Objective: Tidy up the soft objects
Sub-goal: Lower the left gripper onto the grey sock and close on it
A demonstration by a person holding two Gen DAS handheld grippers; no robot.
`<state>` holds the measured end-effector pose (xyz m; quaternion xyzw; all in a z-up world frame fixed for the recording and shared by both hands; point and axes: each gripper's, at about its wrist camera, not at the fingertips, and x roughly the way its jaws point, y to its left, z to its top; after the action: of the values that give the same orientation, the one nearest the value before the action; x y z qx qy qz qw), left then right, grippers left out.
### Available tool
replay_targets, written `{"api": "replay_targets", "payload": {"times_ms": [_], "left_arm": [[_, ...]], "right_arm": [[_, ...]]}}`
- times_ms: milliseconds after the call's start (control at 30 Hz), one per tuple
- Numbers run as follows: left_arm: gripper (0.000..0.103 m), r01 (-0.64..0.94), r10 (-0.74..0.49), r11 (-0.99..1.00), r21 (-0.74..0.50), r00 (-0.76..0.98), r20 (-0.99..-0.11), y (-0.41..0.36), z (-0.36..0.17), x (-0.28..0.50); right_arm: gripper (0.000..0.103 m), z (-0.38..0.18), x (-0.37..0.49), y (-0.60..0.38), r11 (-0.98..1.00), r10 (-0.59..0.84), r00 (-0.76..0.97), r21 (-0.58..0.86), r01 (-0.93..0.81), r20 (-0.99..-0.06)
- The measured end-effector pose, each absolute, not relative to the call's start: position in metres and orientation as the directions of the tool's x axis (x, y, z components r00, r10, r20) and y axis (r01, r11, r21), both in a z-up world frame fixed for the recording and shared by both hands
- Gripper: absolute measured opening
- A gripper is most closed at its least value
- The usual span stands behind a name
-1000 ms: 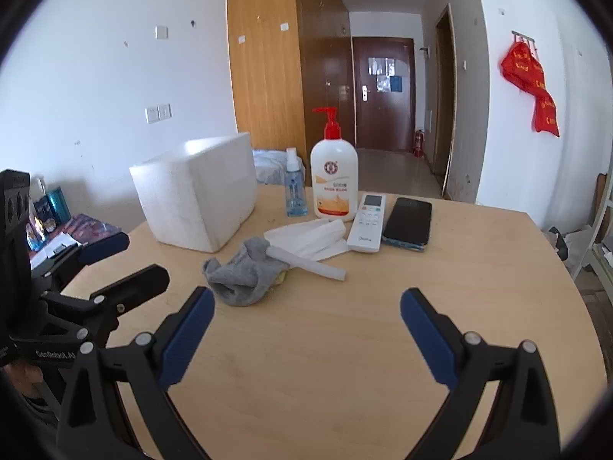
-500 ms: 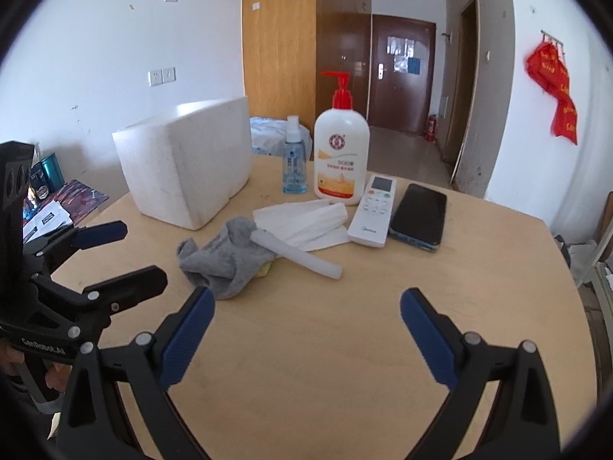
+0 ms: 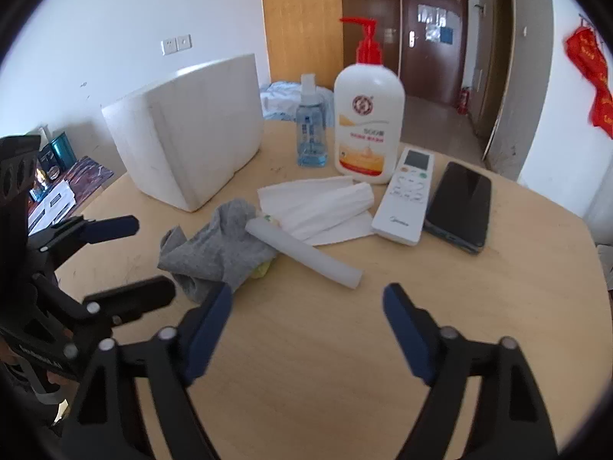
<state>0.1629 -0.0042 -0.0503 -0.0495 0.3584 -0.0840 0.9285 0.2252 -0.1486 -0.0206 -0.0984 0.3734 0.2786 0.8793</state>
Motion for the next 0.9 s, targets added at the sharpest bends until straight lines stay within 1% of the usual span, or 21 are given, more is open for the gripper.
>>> {"api": "replay_targets", "payload": {"times_ms": [200, 367, 400, 467, 500, 533, 567, 633, 667, 700, 767, 800, 833, 867, 900], "left_arm": [[0.103, 0.126, -0.198, 0.98, -0.154, 0.702, -0.685, -0.008, -0.059, 0.178], [0.102, 0.124, -0.194, 0.981, -0.149, 0.679, -0.708, -0.009, -0.064, 0.187], [0.102, 0.125, -0.192, 0.981, -0.147, 0.675, -0.712, -0.009, -0.065, 0.188], [0.096, 0.132, -0.197, 0.98, -0.146, 0.669, -0.716, -0.011, -0.067, 0.19], [0.094, 0.134, -0.198, 0.98, -0.146, 0.665, -0.72, -0.012, -0.068, 0.192], [0.09, 0.136, -0.202, 0.979, -0.15, 0.657, -0.726, -0.012, -0.07, 0.193], [0.083, 0.133, -0.204, 0.979, -0.155, 0.651, -0.731, -0.011, -0.072, 0.195], [0.078, 0.125, -0.198, 0.98, -0.153, 0.642, -0.741, -0.01, -0.074, 0.197], [0.072, 0.124, -0.199, 0.98, -0.157, 0.637, -0.744, -0.008, -0.075, 0.197], [0.068, 0.123, -0.202, 0.979, -0.161, 0.634, -0.747, -0.007, -0.076, 0.197], [0.048, 0.128, -0.211, 0.977, -0.168, 0.624, -0.752, -0.006, -0.078, 0.198], [0.043, 0.126, -0.209, 0.978, -0.167, 0.62, -0.756, -0.005, -0.079, 0.198], [0.028, 0.124, -0.203, 0.979, -0.161, 0.62, -0.758, -0.006, -0.08, 0.198], [0.015, 0.129, -0.203, 0.979, -0.157, 0.617, -0.76, -0.006, -0.081, 0.197], [0.013, 0.138, -0.211, 0.977, -0.16, 0.61, -0.764, -0.007, -0.082, 0.197]], "right_arm": [[0.079, -0.025, 0.242, -0.145, 0.824, 0.424, 0.545, 0.058, -0.564, -0.723], [0.079, -0.029, 0.246, -0.145, 0.817, 0.435, 0.523, 0.077, -0.572, -0.733], [0.079, -0.029, 0.246, -0.146, 0.815, 0.442, 0.52, 0.085, -0.573, -0.731], [0.079, -0.028, 0.246, -0.147, 0.819, 0.439, 0.526, 0.083, -0.568, -0.728], [0.079, -0.028, 0.246, -0.147, 0.82, 0.438, 0.528, 0.083, -0.566, -0.728], [0.079, -0.028, 0.247, -0.149, 0.821, 0.44, 0.526, 0.088, -0.564, -0.728], [0.079, -0.029, 0.247, -0.149, 0.818, 0.448, 0.519, 0.099, -0.567, -0.728], [0.079, -0.029, 0.247, -0.149, 0.818, 0.448, 0.519, 0.099, -0.567, -0.728], [0.079, -0.029, 0.247, -0.149, 0.818, 0.445, 0.522, 0.093, -0.567, -0.728], [0.079, -0.029, 0.247, -0.149, 0.817, 0.445, 0.523, 0.091, -0.569, -0.727], [0.079, -0.03, 0.247, -0.149, 0.816, 0.451, 0.519, 0.099, -0.57, -0.726], [0.079, -0.03, 0.248, -0.149, 0.816, 0.451, 0.518, 0.1, -0.57, -0.726], [0.079, -0.031, 0.248, -0.149, 0.816, 0.45, 0.518, 0.099, -0.57, -0.727], [0.079, -0.032, 0.249, -0.149, 0.817, 0.448, 0.517, 0.098, -0.569, -0.729], [0.079, -0.033, 0.25, -0.149, 0.818, 0.445, 0.517, 0.097, -0.567, -0.732]]}}
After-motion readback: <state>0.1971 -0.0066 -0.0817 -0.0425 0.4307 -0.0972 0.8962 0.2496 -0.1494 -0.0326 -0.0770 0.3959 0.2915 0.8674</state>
